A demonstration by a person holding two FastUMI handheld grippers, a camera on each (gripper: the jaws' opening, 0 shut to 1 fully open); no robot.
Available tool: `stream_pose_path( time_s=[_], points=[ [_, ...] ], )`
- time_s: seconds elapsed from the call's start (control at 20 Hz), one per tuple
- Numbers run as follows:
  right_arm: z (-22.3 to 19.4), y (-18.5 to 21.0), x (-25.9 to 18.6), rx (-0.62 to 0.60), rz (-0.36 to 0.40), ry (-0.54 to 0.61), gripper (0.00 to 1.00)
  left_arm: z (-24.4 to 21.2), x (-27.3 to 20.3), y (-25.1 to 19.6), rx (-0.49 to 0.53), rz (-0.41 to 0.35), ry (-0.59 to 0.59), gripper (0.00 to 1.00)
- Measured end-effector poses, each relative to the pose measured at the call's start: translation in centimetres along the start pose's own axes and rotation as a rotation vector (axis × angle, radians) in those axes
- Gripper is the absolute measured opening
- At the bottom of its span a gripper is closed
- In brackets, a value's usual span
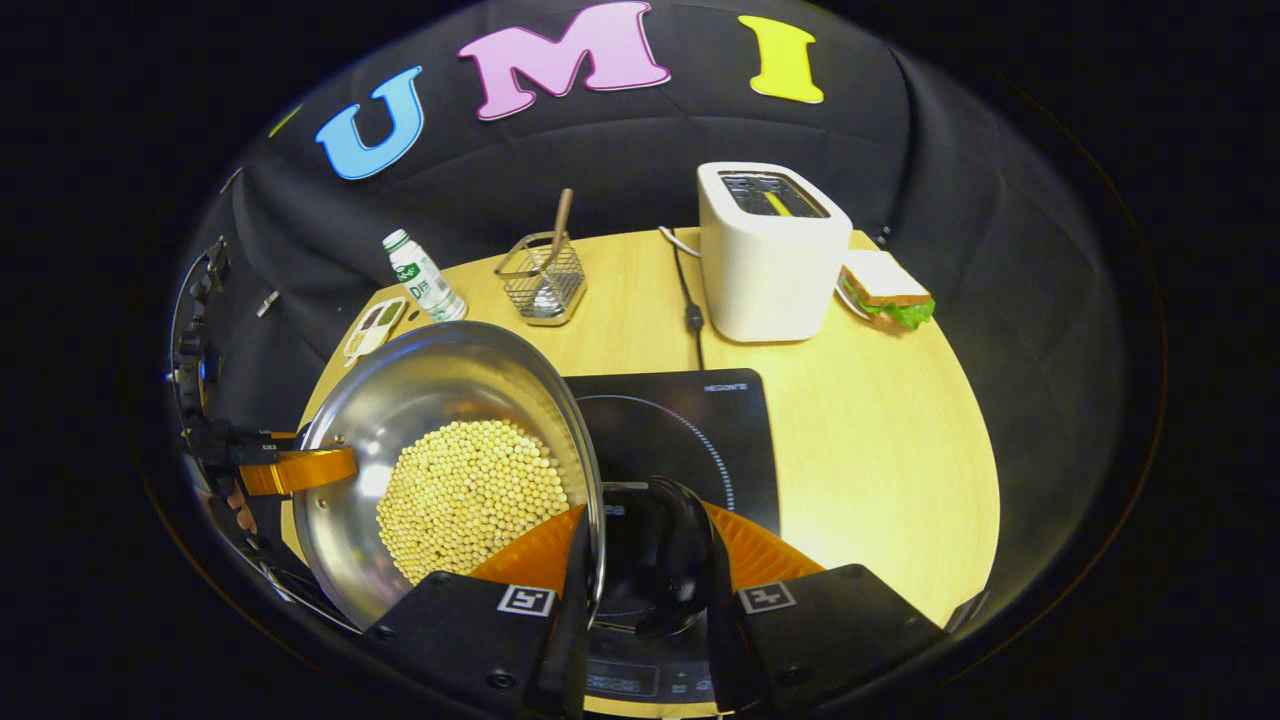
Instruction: First push the handle of the pot to place it horizontally, then grasp the pot with both hands and set it on the induction cooktop.
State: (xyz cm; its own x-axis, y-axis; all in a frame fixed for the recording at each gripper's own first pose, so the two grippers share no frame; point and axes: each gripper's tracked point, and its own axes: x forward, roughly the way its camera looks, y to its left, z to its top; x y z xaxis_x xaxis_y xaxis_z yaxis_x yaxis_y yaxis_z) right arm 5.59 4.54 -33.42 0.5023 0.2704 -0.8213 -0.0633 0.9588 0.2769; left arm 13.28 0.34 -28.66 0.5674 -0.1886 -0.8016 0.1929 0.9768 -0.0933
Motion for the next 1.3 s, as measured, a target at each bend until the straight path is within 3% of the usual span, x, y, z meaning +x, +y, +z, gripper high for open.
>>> stream_pose_path(
  time_s=[0.55,0.9,0.95,1.05,1.1,1.2,1.25,1.3],
  points=[
    [0.5,-7.8,1.1,0.008,-0.024,0.006,0.51,1.2,4.0,-6.4,0.002,-0.02,0.017,0.56],
    [0.4,-8.6,2.4,0.003,-0.012,0.017,0.51,1.0,5.1,-6.7,-0.014,-0.008,0.018,0.56],
    [0.5,-8.4,2.4,0.002,-0.008,0.017,0.47,1.0,5.1,-6.6,-0.015,-0.007,0.016,0.56],
    [0.7,-8.4,2.8,0.007,-0.001,0.015,0.51,1.0,5.1,-6.5,-0.017,-0.007,0.019,0.56],
    [0.7,-8.3,2.9,0.011,0.002,0.017,0.47,0.9,5.1,-6.5,-0.018,-0.008,0.022,0.56],
    [0.7,-8.3,2.9,0.011,0.005,0.015,0.52,0.9,5.0,-6.4,-0.024,-0.01,0.024,0.57],
    [0.7,-8.3,2.9,0.01,0.004,0.014,0.47,0.8,5.0,-6.4,-0.024,-0.009,0.025,0.57],
    [0.7,-8.4,3.0,0.011,0.004,0.015,0.52,0.8,4.9,-6.3,-0.023,-0.01,0.027,0.58]
  ],
)
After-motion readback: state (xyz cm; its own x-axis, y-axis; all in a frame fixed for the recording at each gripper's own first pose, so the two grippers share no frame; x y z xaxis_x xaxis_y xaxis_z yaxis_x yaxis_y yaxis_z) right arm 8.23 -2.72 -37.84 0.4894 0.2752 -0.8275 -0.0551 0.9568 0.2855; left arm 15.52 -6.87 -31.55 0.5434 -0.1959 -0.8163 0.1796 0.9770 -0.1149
